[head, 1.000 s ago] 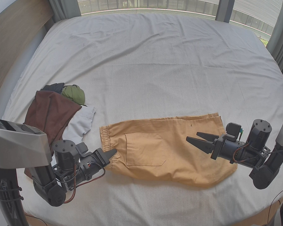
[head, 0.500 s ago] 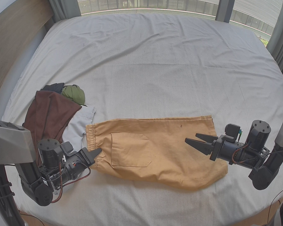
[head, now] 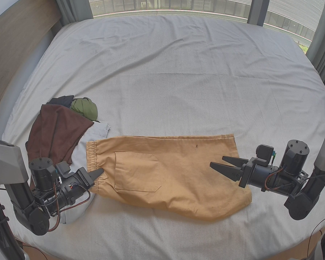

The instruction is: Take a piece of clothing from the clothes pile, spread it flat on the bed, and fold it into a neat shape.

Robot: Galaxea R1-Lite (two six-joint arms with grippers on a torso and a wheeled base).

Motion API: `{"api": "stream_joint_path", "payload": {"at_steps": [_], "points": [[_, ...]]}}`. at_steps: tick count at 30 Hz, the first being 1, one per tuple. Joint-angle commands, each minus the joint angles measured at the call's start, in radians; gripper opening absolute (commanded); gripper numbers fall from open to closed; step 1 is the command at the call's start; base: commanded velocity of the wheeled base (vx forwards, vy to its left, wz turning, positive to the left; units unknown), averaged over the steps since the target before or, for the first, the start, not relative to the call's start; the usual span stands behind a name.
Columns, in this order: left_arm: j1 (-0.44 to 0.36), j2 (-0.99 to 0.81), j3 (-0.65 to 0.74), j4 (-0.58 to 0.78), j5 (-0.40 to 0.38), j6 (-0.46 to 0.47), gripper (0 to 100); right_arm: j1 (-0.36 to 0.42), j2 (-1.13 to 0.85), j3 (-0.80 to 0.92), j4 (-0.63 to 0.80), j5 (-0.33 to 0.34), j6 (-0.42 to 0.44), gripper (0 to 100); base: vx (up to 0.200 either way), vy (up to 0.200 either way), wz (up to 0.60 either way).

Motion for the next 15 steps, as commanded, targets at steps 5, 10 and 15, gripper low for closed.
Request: {"api": "stream_joint_path", "payload": {"at_steps": [5, 10, 15], "points": [[0.067, -0.05, 0.046, 0.0, -0.046, 0.001, 0, 0.011, 0.017, 0.0, 0.0, 0.001, -0.019, 100, 0.0, 0.0, 0.0], [0.053, -0.059, 0.038, 0.0, -0.047, 0.001, 0, 0.019, 0.022, 0.0, 0.0, -0.001, -0.019, 100, 0.0, 0.0, 0.0], [-0.015, -0.065, 0.015, 0.0, -0.046, 0.001, 0, 0.019, 0.022, 0.0, 0.0, -0.001, -0.019, 100, 0.0, 0.0, 0.0]]}}
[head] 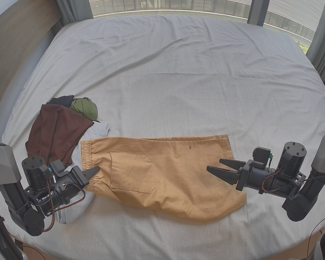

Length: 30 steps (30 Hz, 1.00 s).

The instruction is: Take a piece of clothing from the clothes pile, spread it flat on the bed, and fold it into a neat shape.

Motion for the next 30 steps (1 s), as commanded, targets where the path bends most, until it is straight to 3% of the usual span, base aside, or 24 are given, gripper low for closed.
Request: {"api": "stream_joint_path", "payload": {"at_steps": [1, 13, 17, 30], "points": [[-0.058, -0.01, -0.029, 0.0, 0.002, 0.0, 0, 0.0, 0.002, 0.0, 0.0, 0.001, 0.001, 100, 0.0, 0.0, 0.0], [-0.196, -0.013, -0.075, 0.0, 0.011, 0.001, 0, -0.006, -0.001, 0.0, 0.0, 0.002, 0.001, 100, 0.0, 0.0, 0.0], [-0.256, -0.006, -0.111, 0.0, 0.011, 0.055, 0, -0.006, -0.001, 0.0, 0.0, 0.002, 0.001, 100, 0.0, 0.0, 0.0], [-0.308, 0.014, -0.163, -0.002, 0.002, 0.079, 0, -0.013, -0.014, -0.003, 0.0, 0.002, 0.001, 100, 0.0, 0.0, 0.0]]}}
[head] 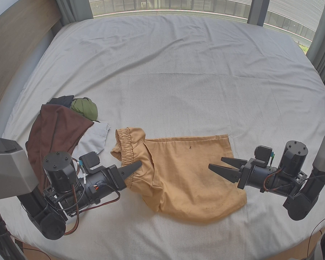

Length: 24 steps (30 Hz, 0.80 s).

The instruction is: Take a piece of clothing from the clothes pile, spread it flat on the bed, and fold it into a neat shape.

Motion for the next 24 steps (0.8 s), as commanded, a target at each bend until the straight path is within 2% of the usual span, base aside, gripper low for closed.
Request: {"api": "stream_joint_path", "payload": {"at_steps": [1, 13, 24], "points": [[-0.03, 0.015, -0.002, -0.001, 0.001, -0.001, 0, -0.001, -0.015, 0.0, -0.001, 0.001, 0.0, 100, 0.0, 0.0, 0.0], [-0.071, 0.023, -0.034, 0.001, 0.008, -0.001, 0, -0.027, -0.061, -0.008, -0.001, 0.001, 0.006, 100, 0.0, 0.0, 0.0], [-0.116, 0.057, -0.133, 0.001, 0.016, -0.017, 0, -0.067, -0.076, -0.023, -0.001, 0.001, 0.006, 100, 0.0, 0.0, 0.0]]}}
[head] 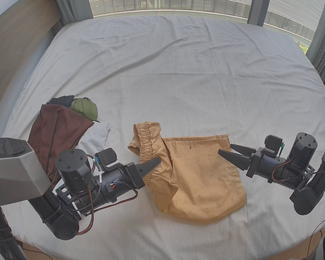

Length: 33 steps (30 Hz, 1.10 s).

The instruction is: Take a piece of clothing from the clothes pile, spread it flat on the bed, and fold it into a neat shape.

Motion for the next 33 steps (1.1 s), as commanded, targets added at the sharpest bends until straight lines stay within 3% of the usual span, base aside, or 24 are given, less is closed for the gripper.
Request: {"api": "stream_joint_path", "payload": {"at_steps": [1, 33], "points": [[-0.021, 0.023, -0.034, -0.001, 0.001, -0.01, 0, -0.017, -0.009, -0.006, -0.001, 0.0, 0.0, 100, 0.0, 0.0, 0.0], [-0.162, 0.228, -0.233, 0.001, 0.026, -0.019, 0, -0.085, -0.037, -0.036, -0.001, 0.002, 0.019, 100, 0.0, 0.0, 0.0]]}}
